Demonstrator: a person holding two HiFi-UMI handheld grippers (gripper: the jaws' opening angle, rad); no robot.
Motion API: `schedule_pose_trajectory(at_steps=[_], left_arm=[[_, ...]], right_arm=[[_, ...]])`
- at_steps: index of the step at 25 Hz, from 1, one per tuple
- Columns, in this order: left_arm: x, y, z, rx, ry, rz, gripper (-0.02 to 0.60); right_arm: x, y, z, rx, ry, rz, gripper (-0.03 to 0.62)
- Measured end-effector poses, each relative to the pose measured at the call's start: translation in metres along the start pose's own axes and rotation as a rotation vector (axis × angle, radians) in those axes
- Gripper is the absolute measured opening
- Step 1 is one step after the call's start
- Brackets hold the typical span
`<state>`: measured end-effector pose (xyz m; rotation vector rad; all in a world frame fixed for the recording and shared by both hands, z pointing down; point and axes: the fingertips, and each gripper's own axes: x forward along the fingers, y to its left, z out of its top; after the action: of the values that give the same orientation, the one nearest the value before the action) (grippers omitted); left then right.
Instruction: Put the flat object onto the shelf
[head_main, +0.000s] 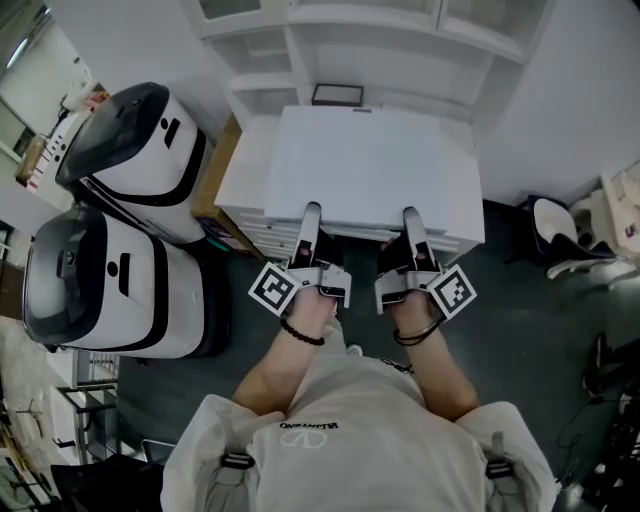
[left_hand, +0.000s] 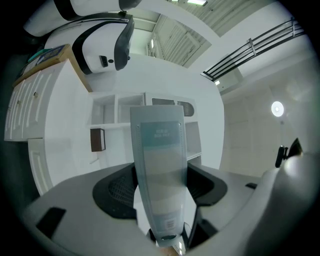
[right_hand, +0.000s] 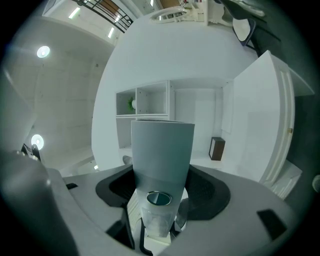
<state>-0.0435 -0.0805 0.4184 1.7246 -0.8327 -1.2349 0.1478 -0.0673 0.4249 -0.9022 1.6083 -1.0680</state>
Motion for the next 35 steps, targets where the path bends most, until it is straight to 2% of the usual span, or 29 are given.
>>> schedule_pose_trajectory(at_steps=[15,24,35], left_arm=[[0.072,0.031,0.011,-0.019,0.024,-0.011,0.291],[0.146,0.043,0.044,-0.021,0.044,-0.026,0.291],[0.242,0.045,0.084,-0.03,0.098,-0.098,0.291]], right_arm=[[0.067,-0.016,0.026,-0.036,-0.026,0.004,0.299],[0.144,-0.022,0.036,-0.04,-0.05,0.015,0.299],[0.237,-0.011,0.051,-0.084,-0.111,0.075,0.299]])
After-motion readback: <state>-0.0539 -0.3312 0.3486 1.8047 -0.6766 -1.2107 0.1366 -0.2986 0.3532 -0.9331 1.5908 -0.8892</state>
